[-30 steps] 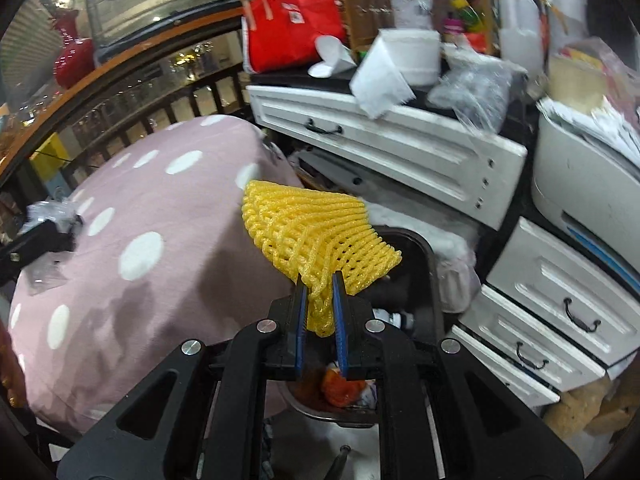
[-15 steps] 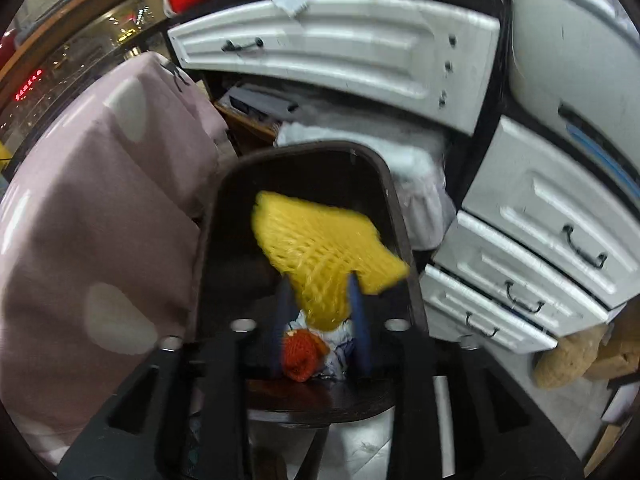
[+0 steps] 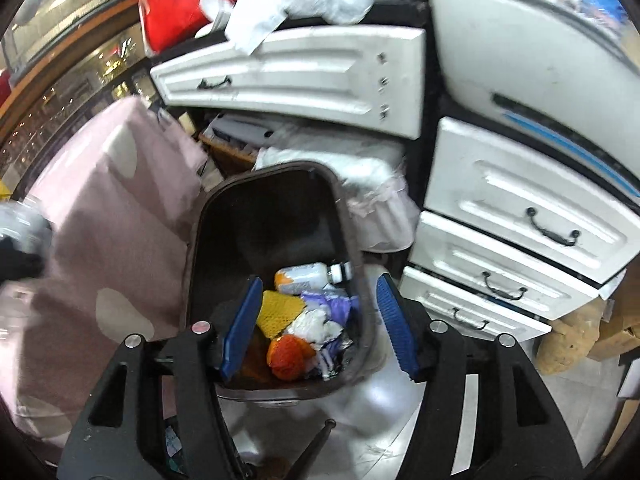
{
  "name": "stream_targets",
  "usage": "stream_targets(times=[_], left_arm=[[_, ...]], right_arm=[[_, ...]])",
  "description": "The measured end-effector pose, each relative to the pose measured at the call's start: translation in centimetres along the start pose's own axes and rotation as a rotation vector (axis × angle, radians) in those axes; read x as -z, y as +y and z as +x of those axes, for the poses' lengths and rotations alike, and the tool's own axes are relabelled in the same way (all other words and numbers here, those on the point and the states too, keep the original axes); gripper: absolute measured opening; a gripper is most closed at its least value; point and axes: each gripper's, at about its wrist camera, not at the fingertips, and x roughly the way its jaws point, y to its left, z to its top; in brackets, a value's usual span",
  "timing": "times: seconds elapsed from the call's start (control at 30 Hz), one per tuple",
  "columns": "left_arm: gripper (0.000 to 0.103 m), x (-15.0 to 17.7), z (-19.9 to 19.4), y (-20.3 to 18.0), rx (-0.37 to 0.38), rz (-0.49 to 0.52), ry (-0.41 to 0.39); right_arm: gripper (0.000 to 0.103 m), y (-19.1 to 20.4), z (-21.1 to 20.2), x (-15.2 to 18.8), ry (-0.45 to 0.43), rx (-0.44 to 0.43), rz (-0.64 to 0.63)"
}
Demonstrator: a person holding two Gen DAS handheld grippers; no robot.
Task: Collect trash
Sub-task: 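Open the right tool to drop the yellow net while the left releases the wrapper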
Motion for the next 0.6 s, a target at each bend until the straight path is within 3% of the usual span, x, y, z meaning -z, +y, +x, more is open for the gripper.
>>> stream_targets(times=[0.33, 0.6], left_arm=[[0.049, 0.2, 5.8, -0.9, 0.018, -0.028, 0.111], [0.052, 0.2, 9.7, -1.4, -0.019, -0.021, 0.176]], right_arm=[[0.065, -2.9, -3.0, 0.3, -0.042, 0.043, 0.042], [0.066, -3.4, -3.6, 0.4, -0.054, 0.042, 0.060]])
